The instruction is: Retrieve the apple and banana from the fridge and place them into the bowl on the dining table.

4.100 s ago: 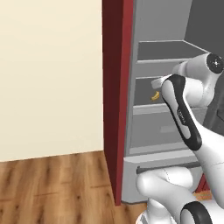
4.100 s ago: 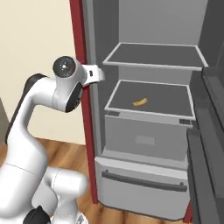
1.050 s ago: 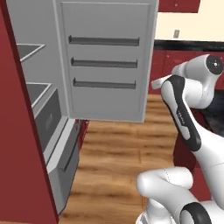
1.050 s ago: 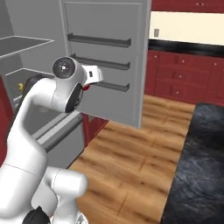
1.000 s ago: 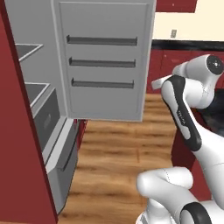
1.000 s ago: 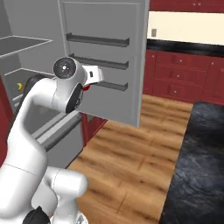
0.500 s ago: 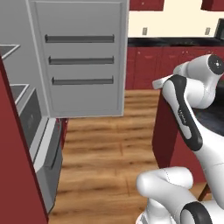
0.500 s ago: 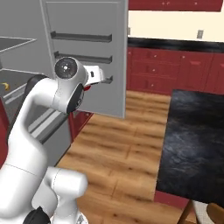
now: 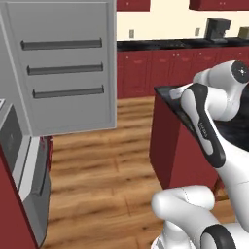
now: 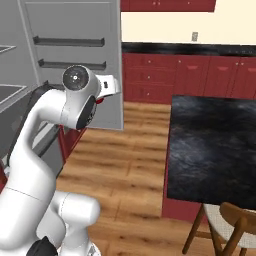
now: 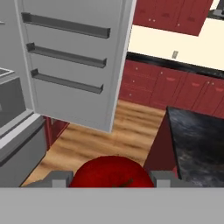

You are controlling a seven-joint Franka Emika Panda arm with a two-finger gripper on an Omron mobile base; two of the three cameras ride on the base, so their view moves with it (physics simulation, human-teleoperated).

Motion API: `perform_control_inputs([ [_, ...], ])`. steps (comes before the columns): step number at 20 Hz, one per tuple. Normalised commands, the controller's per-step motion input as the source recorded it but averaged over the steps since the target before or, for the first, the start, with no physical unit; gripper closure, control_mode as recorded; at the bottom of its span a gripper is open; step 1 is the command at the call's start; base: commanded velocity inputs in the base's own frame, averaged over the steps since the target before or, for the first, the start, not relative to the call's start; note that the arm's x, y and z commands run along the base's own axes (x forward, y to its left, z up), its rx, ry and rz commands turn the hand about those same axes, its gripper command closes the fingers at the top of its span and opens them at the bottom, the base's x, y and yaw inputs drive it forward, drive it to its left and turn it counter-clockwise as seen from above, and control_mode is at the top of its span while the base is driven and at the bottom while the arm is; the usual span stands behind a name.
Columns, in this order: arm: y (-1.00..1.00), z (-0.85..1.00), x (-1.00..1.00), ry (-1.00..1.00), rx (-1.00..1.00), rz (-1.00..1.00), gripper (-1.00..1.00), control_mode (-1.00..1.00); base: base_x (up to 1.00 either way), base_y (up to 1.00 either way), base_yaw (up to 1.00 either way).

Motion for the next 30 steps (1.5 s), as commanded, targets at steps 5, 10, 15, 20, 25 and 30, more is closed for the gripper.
perform_control_inputs([
  [5,0.00,0.00,0.00,0.00,0.00,0.00,1.00,1.00,-0.15,-0.29,-0.19],
  [10,0.00,0.00,0.00,0.00,0.00,0.00,1.00,1.00,-0.48,-0.28,-0.16],
  [15,0.00,0.00,0.00,0.00,0.00,0.00,1.00,1.00,-0.70,-0.32,-0.17],
  [20,0.00,0.00,0.00,0.00,0.00,0.00,1.00,1.00,-0.14,-0.63,-0.14],
  [25,0.00,0.00,0.00,0.00,0.00,0.00,1.00,1.00,0.00,-0.74,-0.12],
  [30,0.00,0.00,0.00,0.00,0.00,0.00,1.00,1.00,0.00,-0.86,-0.10],
])
